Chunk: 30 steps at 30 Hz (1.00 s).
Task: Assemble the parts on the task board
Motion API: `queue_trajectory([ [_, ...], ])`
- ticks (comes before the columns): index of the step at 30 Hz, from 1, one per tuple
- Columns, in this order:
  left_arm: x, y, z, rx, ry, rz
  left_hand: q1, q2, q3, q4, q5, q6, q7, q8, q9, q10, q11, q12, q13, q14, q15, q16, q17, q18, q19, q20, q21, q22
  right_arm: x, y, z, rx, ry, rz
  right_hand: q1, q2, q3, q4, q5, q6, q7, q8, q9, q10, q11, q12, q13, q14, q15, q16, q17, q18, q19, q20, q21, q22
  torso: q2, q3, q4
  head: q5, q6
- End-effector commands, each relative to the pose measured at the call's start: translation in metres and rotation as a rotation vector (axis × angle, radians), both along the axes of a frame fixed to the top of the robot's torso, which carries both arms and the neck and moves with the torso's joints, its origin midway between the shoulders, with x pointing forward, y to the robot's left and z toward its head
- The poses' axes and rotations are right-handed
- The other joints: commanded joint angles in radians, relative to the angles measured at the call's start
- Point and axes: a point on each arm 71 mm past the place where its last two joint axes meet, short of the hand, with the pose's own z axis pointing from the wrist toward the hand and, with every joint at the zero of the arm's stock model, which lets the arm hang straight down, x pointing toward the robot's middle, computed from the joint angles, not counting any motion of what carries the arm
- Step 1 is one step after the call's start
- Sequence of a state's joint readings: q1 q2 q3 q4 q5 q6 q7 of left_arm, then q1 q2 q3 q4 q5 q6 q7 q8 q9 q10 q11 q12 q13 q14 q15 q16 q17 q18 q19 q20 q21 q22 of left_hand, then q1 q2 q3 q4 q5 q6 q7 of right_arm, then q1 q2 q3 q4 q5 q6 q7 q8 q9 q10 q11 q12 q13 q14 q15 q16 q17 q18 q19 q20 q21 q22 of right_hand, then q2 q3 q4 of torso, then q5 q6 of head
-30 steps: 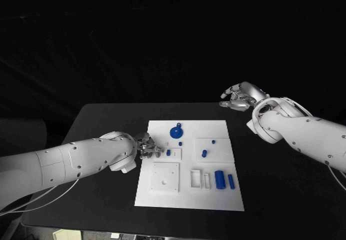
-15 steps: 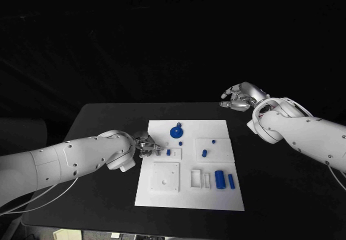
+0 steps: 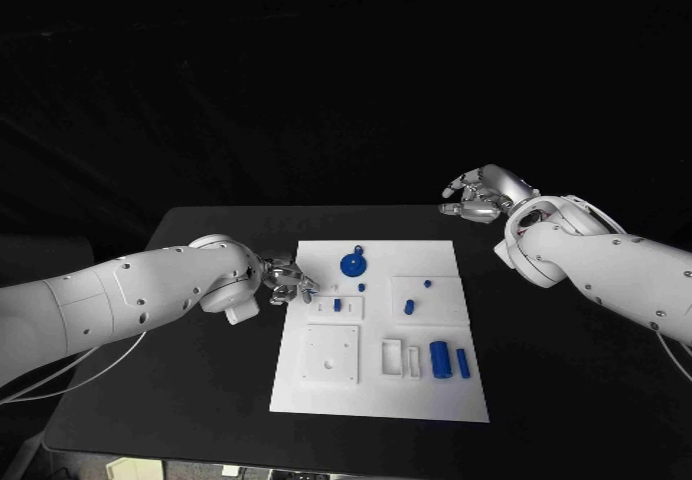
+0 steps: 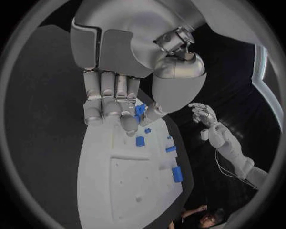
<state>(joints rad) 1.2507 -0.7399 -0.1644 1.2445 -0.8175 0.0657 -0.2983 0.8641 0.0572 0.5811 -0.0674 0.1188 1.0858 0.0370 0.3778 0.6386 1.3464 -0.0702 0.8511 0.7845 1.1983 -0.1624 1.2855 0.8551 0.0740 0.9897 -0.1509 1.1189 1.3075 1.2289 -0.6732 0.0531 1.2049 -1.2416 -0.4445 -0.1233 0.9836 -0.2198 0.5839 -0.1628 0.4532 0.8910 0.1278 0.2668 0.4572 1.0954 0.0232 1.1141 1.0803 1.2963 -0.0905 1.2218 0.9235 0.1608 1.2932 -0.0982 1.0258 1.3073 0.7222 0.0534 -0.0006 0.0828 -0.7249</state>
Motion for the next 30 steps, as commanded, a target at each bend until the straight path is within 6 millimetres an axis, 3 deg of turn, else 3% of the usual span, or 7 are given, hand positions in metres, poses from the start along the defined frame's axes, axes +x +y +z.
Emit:
queue_trajectory([
  [1,-0.003,-0.004,-0.001,-0.006,0.141,-0.071,-0.018,0.019,0.119,-0.13,0.002,-0.001,0.006,0.007,0.021,-0.015,0.001,0.006,0.003,-0.018,-0.005,0.007,0.003,0.01,-0.015,-0.101,-0.002,0.015,0.0,0.002,-0.001,-0.006,0.007,0.017,0.003,0.01,0.0,0.003,0.007,-0.004,0.009,0.005,0.001,-0.008,-0.001,0.006,-0.001,0.007,0.002,-0.003,0.001,0.101,0.002,-0.007,-0.004,0.009,0.0,-0.001,-0.0012,0.002,-0.001],
  [5,0.002,-0.003,0.003,-0.007,0.178,-0.066,-0.059,0.045,0.124,-0.168,0.041,-0.008,0.001,0.024,0.077,-0.017,-0.002,0.017,0.008,-0.023,-0.007,0.018,0.006,0.009,-0.02,-0.102,0.003,0.018,0.0,0.003,-0.001,-0.005,0.008,0.018,0.003,0.01,0.0,0.003,0.007,-0.004,0.009,0.005,0.001,-0.008,-0.001,0.006,-0.002,0.007,0.002,-0.003,0.001,0.101,0.002,-0.007,-0.004,0.009,0.001,-0.0005,-0.0015,0.002,-0.003],
  [8,0.01,-0.001,0.008,0.023,0.178,-0.036,-0.109,0.067,0.129,-0.212,0.151,0.003,-0.008,0.049,0.141,-0.016,-0.009,0.026,0.009,-0.024,-0.01,0.029,0.008,0.007,-0.021,-0.103,0.011,0.019,0.0,0.004,-0.001,-0.005,0.008,0.019,0.003,0.01,0.0,0.003,0.007,-0.004,0.009,0.005,0.002,-0.008,-0.001,0.006,-0.002,0.007,0.002,-0.003,0.001,0.101,0.002,-0.007,-0.004,0.009,0.001,0.0002,-0.0012,0.002,-0.005],
  [13,0.019,-0.005,0.012,0.074,0.152,-0.032,-0.148,0.071,0.147,-0.227,0.267,0.018,-0.021,0.079,0.239,0.004,-0.02,0.042,0.01,-0.011,-0.017,0.047,0.008,0.014,-0.014,-0.111,0.03,0.02,0.0,0.005,-0.001,-0.005,0.008,0.021,0.004,0.01,0.001,0.003,0.008,-0.004,0.009,0.005,0.002,-0.008,-0.001,0.006,-0.002,0.007,0.002,-0.003,0.001,0.101,0.002,-0.007,-0.004,0.009,0.001,0.0,-0.0007,0.002,-0.008],
  [20,0.028,-0.015,0.015,0.169,0.135,-0.077,-0.156,0.062,0.158,-0.227,0.327,0.033,-0.032,0.086,0.314,0.021,-0.031,0.06,0.013,0.004,-0.023,0.067,0.01,0.02,-0.008,-0.117,0.05,0.019,0.0,0.006,-0.001,-0.004,0.008,0.022,0.004,0.011,0.001,0.002,0.009,-0.004,0.009,0.005,0.002,-0.008,-0.001,0.006,-0.002,0.007,0.002,-0.003,0.001,0.101,0.002,-0.007,-0.004,0.009,0.0,-0.0002,0.0011,0.006,-0.012],
  [30,0.029,-0.028,0.016,0.261,0.101,-0.154,-0.148,0.056,0.164,-0.228,0.335,0.035,-0.034,0.08,0.335,0.022,-0.034,0.063,0.013,0.007,-0.024,0.07,0.01,0.022,-0.006,-0.118,0.056,0.018,0.0,0.006,-0.002,-0.004,0.009,0.023,0.004,0.011,0.0,0.002,0.009,-0.004,0.009,0.005,0.002,-0.008,-0.001,0.006,-0.002,0.007,0.002,-0.003,0.002,0.101,0.002,-0.007,-0.004,0.009,0.0,0.0008,-0.0002,0.01,-0.013],
])
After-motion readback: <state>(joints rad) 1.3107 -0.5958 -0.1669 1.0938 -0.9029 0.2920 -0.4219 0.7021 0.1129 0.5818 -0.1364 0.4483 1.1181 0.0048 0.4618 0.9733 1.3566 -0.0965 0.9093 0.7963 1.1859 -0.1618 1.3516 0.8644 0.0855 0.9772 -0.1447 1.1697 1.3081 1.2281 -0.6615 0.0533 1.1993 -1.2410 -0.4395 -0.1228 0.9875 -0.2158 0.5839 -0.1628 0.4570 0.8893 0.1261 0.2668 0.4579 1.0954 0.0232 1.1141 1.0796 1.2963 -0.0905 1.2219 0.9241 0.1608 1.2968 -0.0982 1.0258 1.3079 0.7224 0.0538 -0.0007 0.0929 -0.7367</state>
